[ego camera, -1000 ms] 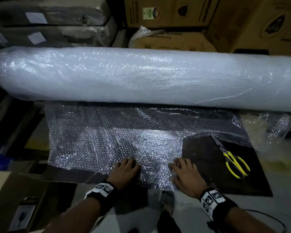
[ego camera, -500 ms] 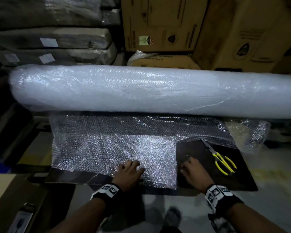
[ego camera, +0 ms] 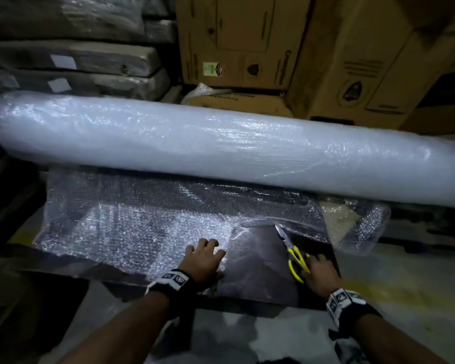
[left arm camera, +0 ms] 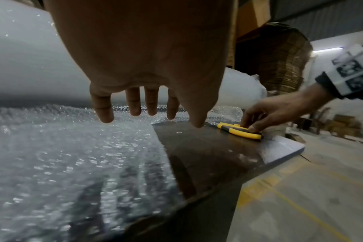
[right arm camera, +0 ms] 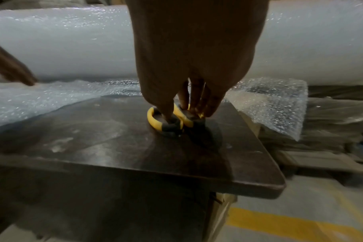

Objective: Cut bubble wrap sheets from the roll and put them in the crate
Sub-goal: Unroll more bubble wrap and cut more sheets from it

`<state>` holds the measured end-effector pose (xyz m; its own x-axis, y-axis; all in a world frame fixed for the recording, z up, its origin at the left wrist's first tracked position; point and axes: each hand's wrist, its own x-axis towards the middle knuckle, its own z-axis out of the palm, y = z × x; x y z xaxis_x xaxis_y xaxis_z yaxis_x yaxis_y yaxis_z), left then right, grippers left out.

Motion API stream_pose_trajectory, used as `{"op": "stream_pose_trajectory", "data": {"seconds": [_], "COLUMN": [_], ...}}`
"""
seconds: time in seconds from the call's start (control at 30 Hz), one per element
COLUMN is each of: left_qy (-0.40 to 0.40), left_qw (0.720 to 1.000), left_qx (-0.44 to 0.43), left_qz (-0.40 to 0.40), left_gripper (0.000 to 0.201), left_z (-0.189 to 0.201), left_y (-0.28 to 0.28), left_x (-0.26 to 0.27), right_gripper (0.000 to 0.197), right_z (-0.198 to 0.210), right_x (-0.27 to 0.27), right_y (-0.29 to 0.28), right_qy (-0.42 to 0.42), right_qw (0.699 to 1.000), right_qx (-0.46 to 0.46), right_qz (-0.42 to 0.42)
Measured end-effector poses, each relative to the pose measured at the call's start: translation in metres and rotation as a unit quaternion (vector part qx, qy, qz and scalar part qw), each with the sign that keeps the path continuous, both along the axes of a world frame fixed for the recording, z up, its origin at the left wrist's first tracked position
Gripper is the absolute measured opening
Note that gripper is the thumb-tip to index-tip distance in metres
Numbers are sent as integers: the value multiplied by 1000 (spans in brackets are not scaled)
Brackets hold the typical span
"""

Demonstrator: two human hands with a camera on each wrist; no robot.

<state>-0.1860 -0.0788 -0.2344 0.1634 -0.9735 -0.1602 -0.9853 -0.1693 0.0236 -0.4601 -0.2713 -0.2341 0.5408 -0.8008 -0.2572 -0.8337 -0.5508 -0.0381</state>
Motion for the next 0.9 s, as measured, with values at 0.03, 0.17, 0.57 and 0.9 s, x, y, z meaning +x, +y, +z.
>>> {"op": "stream_pose_trajectory", "data": {"seconds": [0.03,0.17,0.57,0.9], "left_qy": [1,33,69,70], "left_qw": [1000,990,953,958], "left_qx": [6,37,61,56], "left_qz": [15,135,290,272], "left_gripper": [66,56,54,50], "left_z": [0,-2,8,-9], "left_y": [-8,-30,-7,-65], "left_x": [-12,-57,-91,-69], "right_gripper": [29,56,40,17], "right_z": [1,-17,-3,24], "right_x": [-3,-16,-21,-19], "right_y": [-3,-27,-46,-47], "right_qy": [7,34,-72,-292], "right_qw": [1000,993,982,748], "right_qx": [4,-7,171,583], "right_qz": [16,108,26,-124]}}
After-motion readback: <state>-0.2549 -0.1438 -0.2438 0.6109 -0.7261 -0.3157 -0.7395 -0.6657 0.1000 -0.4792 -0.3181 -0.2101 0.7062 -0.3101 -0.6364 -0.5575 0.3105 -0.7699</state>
